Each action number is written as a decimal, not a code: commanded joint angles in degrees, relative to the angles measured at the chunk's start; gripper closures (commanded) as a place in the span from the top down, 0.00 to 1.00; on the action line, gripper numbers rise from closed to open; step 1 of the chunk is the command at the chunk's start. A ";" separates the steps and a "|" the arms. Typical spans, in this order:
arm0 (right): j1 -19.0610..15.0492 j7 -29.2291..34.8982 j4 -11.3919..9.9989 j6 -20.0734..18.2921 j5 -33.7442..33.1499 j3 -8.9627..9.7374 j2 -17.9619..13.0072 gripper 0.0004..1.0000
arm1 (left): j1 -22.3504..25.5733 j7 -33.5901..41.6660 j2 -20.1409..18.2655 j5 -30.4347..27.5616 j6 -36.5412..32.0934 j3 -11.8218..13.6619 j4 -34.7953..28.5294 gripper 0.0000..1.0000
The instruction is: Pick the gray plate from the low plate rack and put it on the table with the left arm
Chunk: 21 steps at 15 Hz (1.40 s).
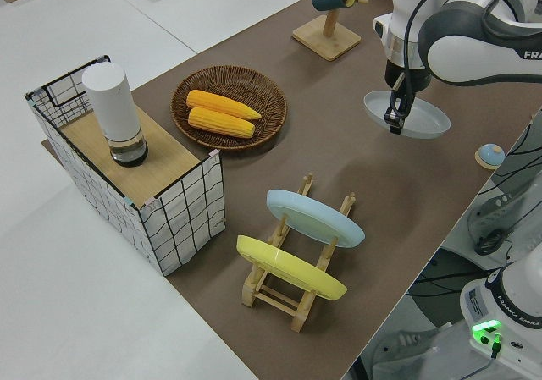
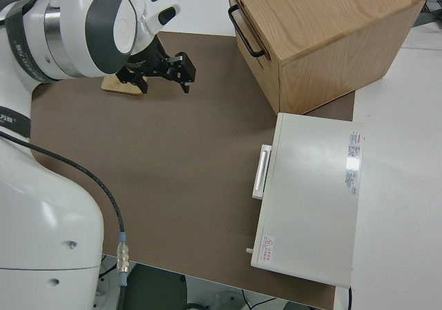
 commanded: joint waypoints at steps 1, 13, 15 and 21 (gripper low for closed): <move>-1.15 0.72 0.52 -0.82 -0.09 1.00 -0.07 0.98 | -1.69 0.48 5.04 -1.12 3.05 0.60 -0.06 0.00; -1.06 0.72 0.52 -0.82 -0.09 1.00 -0.07 0.98 | -1.69 -1.01 14.10 -1.12 10.79 -0.72 0.20 0.40; -1.06 0.72 0.52 -0.73 -0.09 1.00 -0.07 0.98 | -1.69 -1.71 14.63 -1.20 10.79 -0.98 0.64 0.70; -1.07 0.72 0.52 -0.73 -0.09 1.00 -0.07 0.98 | -1.61 -2.33 13.93 -1.12 9.47 -1.07 2.13 0.99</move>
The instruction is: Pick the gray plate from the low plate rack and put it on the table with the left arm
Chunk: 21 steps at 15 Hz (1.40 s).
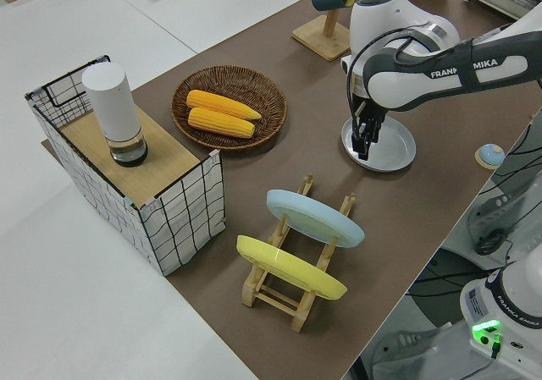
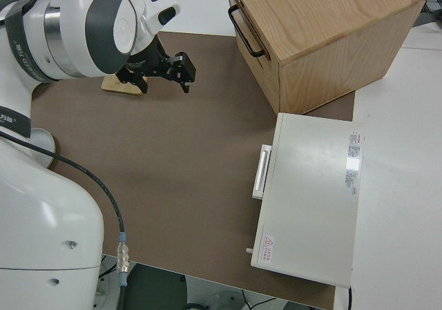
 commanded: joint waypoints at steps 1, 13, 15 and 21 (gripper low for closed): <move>-1.06 0.72 0.52 -0.82 -0.09 1.00 -0.15 0.98 | -0.48 -0.98 -0.53 -0.64 -1.32 0.31 2.12 0.99; -1.06 0.72 0.52 -0.82 -0.09 1.00 -0.15 0.98 | 0.49 1.75 -3.87 6.30 -16.69 3.56 19.69 0.99; -1.15 0.72 0.52 -0.82 -0.09 1.00 -0.07 0.98 | 0.40 2.10 -5.62 6.74 -17.06 3.57 20.49 0.99; -1.06 0.72 0.52 -0.73 -0.09 1.00 -0.07 0.98 | 0.49 9.40 -6.86 6.74 -20.66 3.30 26.38 0.99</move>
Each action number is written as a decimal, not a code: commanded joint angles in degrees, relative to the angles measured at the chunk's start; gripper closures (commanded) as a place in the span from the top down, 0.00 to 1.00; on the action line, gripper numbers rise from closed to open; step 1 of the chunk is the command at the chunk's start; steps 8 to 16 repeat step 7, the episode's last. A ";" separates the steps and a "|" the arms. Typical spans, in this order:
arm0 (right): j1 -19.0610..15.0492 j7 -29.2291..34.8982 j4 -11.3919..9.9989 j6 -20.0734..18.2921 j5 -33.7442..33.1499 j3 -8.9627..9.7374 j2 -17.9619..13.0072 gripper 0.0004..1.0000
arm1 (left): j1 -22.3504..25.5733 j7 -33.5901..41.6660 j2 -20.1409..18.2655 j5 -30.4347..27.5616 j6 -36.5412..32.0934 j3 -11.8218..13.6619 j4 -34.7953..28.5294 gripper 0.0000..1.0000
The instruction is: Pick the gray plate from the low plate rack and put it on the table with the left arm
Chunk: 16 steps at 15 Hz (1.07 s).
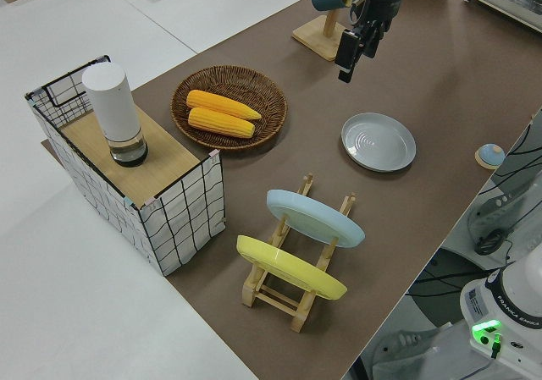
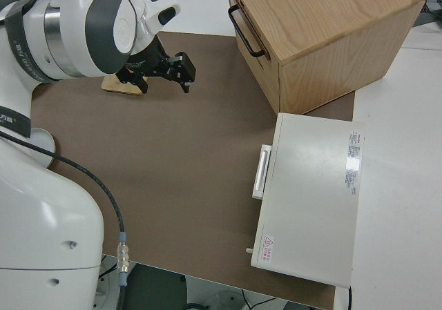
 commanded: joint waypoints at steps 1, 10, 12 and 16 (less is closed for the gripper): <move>-1.06 0.72 0.52 -0.73 -0.09 1.00 -0.15 0.98 | 0.19 1.53 0.14 0.33 -2.21 -0.27 2.91 0.99; -1.06 0.72 0.52 -0.82 -0.09 1.00 -0.07 0.98 | 0.02 1.45 0.14 0.77 -5.82 -1.06 6.61 0.99; -1.06 0.72 0.52 -0.82 -0.09 1.00 -0.07 0.98 | 0.02 1.45 0.14 0.77 -5.82 -1.06 6.61 0.99; -1.06 0.72 0.52 -0.82 -0.09 1.00 -0.07 0.98 | 0.02 1.45 0.14 0.77 -5.82 -1.06 6.61 0.99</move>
